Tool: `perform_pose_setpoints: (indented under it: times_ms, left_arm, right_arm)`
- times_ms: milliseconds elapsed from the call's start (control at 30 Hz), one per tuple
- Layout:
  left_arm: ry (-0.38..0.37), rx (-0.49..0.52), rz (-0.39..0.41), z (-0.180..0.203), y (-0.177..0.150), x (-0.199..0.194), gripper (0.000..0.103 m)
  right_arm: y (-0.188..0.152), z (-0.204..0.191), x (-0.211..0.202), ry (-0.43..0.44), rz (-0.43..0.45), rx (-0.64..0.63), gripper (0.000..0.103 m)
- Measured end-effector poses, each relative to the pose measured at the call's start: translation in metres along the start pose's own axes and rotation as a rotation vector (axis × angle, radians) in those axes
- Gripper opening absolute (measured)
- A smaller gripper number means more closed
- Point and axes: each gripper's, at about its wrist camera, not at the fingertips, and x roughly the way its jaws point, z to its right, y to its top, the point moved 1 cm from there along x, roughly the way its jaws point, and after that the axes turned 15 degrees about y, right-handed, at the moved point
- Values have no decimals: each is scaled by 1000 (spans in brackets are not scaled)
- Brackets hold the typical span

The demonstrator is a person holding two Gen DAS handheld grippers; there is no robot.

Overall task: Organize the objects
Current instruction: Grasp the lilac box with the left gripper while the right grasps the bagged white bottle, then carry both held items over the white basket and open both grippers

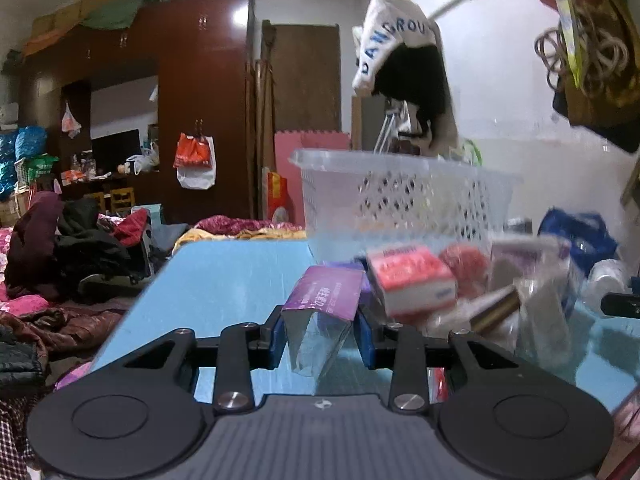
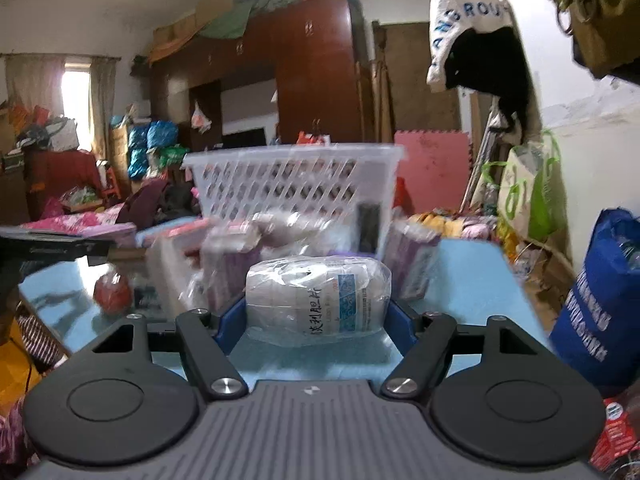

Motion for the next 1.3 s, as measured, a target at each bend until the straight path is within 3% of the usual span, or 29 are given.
perform_pose_setpoints:
  times_ms: [200, 400, 500, 633, 800, 833, 867, 900, 967, 1000, 1133, 1233, 1300]
  left_arm:
    - [-51, -45, 63, 3, 39, -5, 40]
    - [-102, -40, 80, 25, 99, 21, 40]
    - [-108, -37, 52, 38, 128, 54, 40]
    - [-91, -36, -57, 56, 148, 104, 40]
    - [-97, -49, -100, 62, 147, 129, 45]
    - [-101, -62, -96, 60, 147, 129, 50]
    - [-105, -75, -97, 59, 147, 130, 66]
    - [-110, -86, -98, 57, 147, 130, 75]
    - [-118, -88, -86, 55, 146, 124, 76]
    - [-117, -77, -80, 54, 146, 119, 76]
    - [-131, -64, -37, 43, 132, 86, 76]
    - [-162, -20, 8, 31, 104, 48, 78]
    - [-158, -10, 43, 22, 76, 23, 85]
  right_arm:
    - [48, 6, 4, 21, 55, -33, 74]
    - [112, 10, 52, 21, 30, -94, 74]
    - [137, 21, 92, 16, -9, -86, 74]
    - [147, 35, 133, -25, -72, -75, 74]
    - [143, 49, 153, -41, -122, -45, 75]
    - [142, 48, 151, -36, -117, -47, 76]
    - [142, 47, 147, -32, -112, -49, 77]
    - [143, 46, 144, -29, -111, -52, 79]
    - [143, 39, 135, -22, -102, -72, 95]
    - [145, 36, 130, -23, -92, -89, 98]
    - [140, 26, 95, 8, -59, -105, 103]
    - [122, 22, 61, -10, -62, -113, 103]
    - [107, 24, 49, -44, -78, -104, 103]
